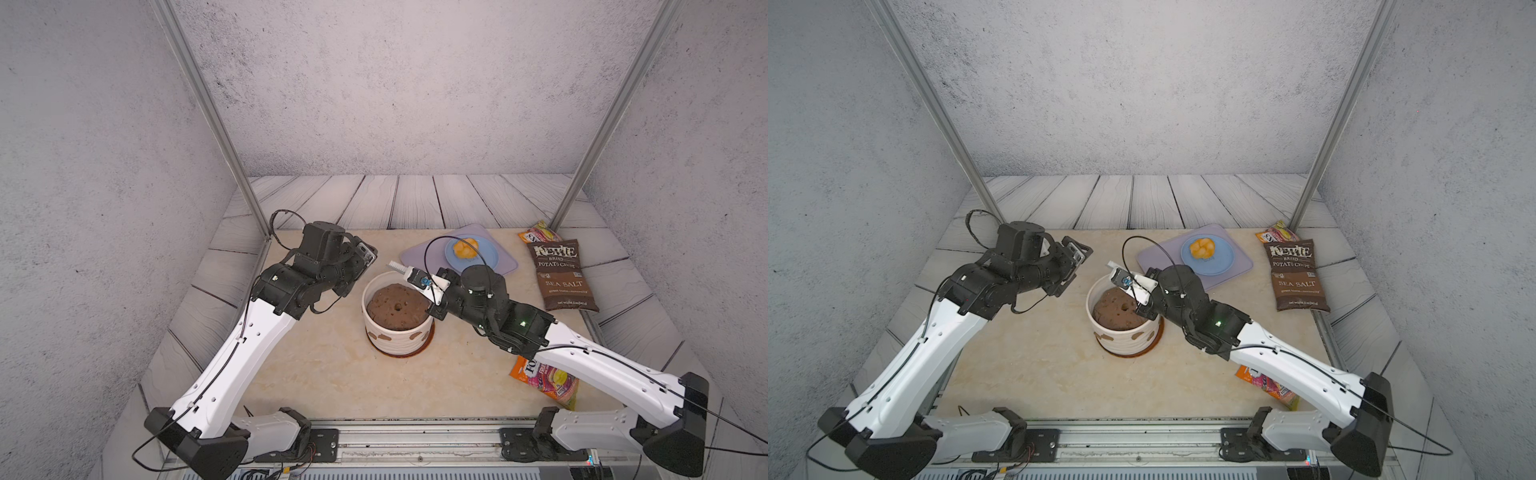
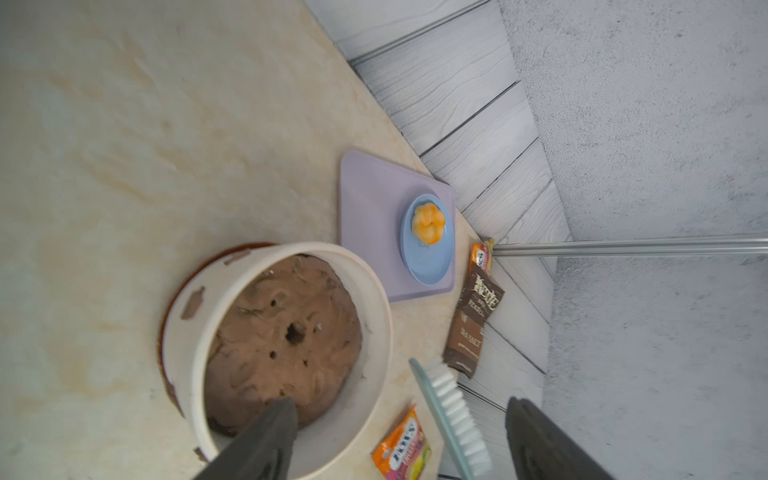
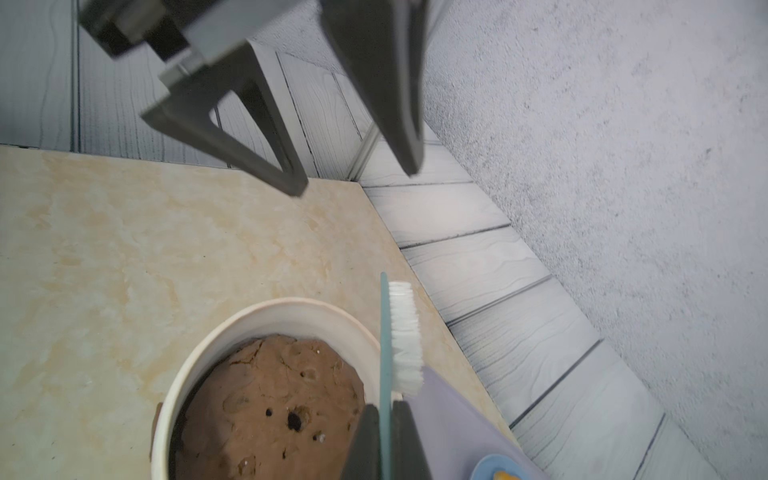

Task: Scrub the dried mud off the ceramic pot
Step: Pick up the brush from the center of the board, then brush off the soil from the pot.

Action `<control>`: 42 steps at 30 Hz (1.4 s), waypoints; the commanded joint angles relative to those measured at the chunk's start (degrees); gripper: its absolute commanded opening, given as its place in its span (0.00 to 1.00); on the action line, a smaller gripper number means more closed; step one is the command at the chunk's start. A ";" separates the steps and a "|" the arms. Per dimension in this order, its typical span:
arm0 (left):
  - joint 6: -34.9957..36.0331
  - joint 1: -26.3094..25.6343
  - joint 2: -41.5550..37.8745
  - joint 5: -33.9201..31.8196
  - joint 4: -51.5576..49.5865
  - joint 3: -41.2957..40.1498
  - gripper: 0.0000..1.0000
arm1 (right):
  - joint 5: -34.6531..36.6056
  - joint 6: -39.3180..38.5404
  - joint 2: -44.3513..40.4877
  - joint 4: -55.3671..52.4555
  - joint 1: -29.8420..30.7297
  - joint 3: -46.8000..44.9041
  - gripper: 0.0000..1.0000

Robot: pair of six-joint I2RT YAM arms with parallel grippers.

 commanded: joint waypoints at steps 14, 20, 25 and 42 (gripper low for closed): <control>4.05 -3.66 11.52 -6.02 -19.00 -1.82 0.64 | -18.54 20.34 -14.46 -16.51 -2.27 -7.88 0.00; -0.68 -4.10 13.66 -3.90 -16.55 -5.19 0.51 | -22.54 24.39 -16.31 -11.61 -1.56 -13.36 0.00; -2.21 -4.38 16.71 -2.01 -16.12 -5.49 0.46 | -24.86 23.74 -15.57 -11.08 -1.53 -14.42 0.00; -5.03 -5.27 20.53 0.01 -17.45 -5.32 0.16 | -28.63 21.40 -11.37 -10.98 -1.62 -15.01 0.00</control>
